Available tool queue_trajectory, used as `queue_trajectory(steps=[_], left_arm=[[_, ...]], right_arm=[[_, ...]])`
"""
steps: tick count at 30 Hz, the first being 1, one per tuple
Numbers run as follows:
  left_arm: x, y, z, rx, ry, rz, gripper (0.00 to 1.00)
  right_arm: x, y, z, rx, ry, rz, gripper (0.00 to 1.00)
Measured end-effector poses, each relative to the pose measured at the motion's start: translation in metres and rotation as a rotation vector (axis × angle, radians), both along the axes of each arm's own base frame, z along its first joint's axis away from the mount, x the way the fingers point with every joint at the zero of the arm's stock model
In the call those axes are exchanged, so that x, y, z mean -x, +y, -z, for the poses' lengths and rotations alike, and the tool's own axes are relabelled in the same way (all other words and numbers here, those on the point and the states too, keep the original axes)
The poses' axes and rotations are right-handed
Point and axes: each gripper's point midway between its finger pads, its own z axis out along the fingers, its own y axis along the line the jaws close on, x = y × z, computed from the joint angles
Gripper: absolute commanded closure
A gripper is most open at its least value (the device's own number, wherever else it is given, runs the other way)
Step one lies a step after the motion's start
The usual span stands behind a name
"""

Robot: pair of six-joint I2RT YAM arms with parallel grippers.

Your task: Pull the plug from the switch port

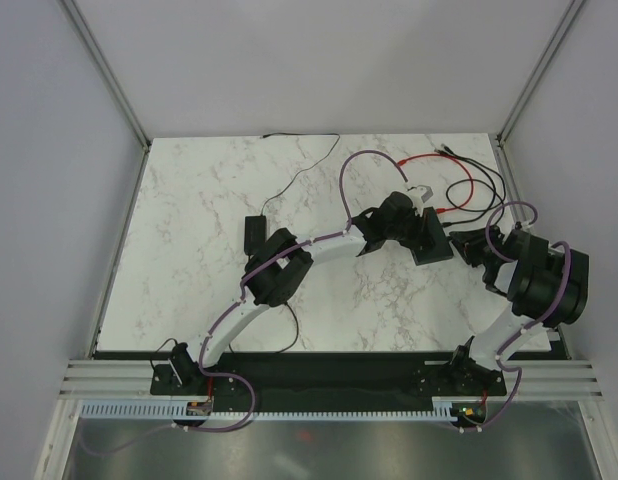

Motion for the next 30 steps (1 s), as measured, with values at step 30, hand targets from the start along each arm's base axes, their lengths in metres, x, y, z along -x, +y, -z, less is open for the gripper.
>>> queue_trajectory(steps=[30], left_arm=[[0.0,0.002,0.0,-0.001,0.001,-0.003,0.91]], right_arm=[[-0.001,0.005,0.003,-0.038,0.009,0.021,0.62]])
